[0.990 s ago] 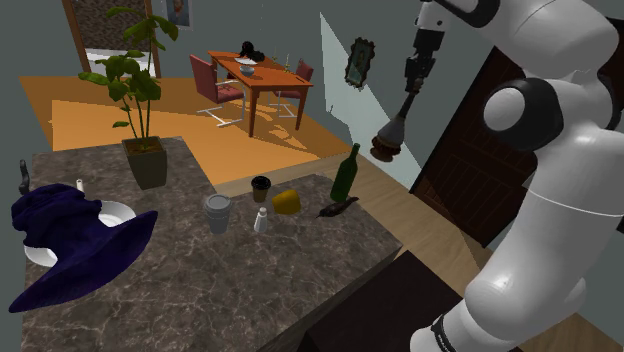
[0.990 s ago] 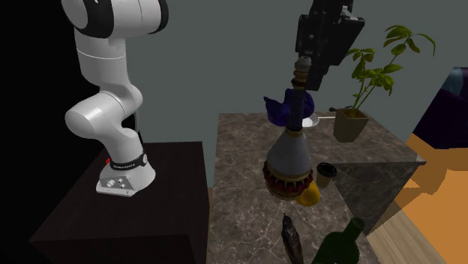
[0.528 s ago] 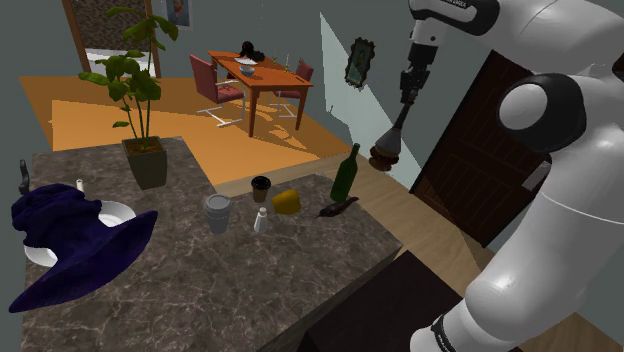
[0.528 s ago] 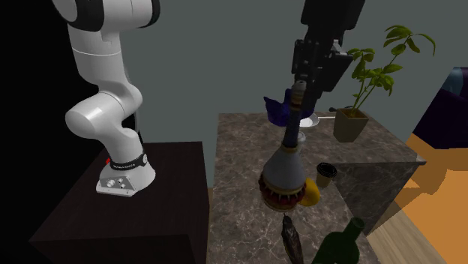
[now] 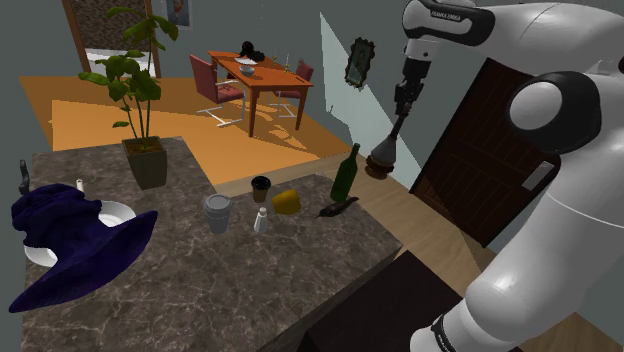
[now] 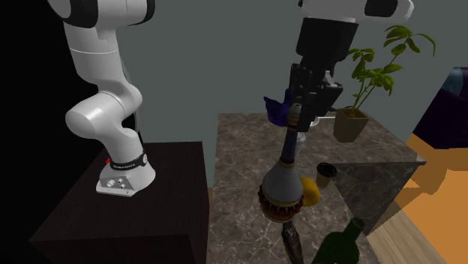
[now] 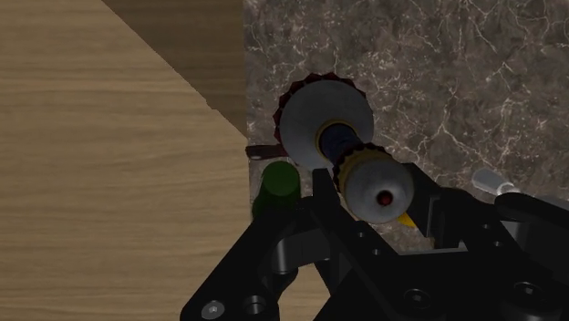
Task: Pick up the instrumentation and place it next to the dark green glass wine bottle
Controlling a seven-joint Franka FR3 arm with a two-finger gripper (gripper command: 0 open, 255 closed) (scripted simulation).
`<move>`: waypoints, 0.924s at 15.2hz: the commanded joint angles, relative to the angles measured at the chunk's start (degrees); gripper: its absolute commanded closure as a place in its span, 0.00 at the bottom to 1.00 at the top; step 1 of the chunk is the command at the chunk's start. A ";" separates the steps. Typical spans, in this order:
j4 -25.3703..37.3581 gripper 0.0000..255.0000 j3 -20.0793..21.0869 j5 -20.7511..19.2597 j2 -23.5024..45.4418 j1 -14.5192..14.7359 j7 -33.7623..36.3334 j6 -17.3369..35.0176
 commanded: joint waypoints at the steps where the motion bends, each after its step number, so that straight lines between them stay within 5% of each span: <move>1: -2.43 1.00 0.05 -0.09 -0.59 0.10 0.23 1.95; 14: -14.12 1.00 0.15 -0.35 -1.83 0.29 1.09 12.39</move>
